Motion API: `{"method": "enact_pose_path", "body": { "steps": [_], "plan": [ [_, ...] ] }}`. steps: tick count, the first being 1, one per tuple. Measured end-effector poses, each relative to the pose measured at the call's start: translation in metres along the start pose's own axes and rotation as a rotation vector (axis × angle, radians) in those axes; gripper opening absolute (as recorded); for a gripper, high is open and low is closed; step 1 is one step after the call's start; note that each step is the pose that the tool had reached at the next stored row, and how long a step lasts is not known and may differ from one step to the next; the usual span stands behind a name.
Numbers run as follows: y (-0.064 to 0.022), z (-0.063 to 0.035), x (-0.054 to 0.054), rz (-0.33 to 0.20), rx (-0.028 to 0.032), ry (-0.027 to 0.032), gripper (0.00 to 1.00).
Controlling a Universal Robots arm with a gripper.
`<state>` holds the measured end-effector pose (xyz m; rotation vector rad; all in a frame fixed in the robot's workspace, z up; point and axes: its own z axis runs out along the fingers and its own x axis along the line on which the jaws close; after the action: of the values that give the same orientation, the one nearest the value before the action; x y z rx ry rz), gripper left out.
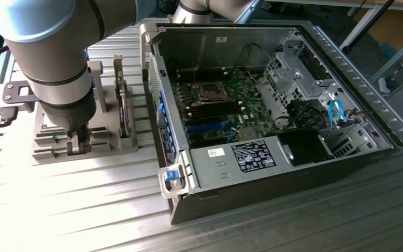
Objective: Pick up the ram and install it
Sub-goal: 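Pick up the ram and move it above insertion slot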
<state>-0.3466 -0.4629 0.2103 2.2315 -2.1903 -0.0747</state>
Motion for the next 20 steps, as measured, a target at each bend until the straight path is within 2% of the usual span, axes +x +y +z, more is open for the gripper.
{"method": "enact_pose_path", "body": {
  "steps": [8,9,20],
  "plan": [
    [0.0,0.0,0.0,0.0,0.0,0.0,0.29],
    [0.0,0.0,0.0,0.0,0.0001,0.0,0.22],
    [0.0,0.0001,-0.0005,0.0,0.0,0.0,0.22]
  ]
}}
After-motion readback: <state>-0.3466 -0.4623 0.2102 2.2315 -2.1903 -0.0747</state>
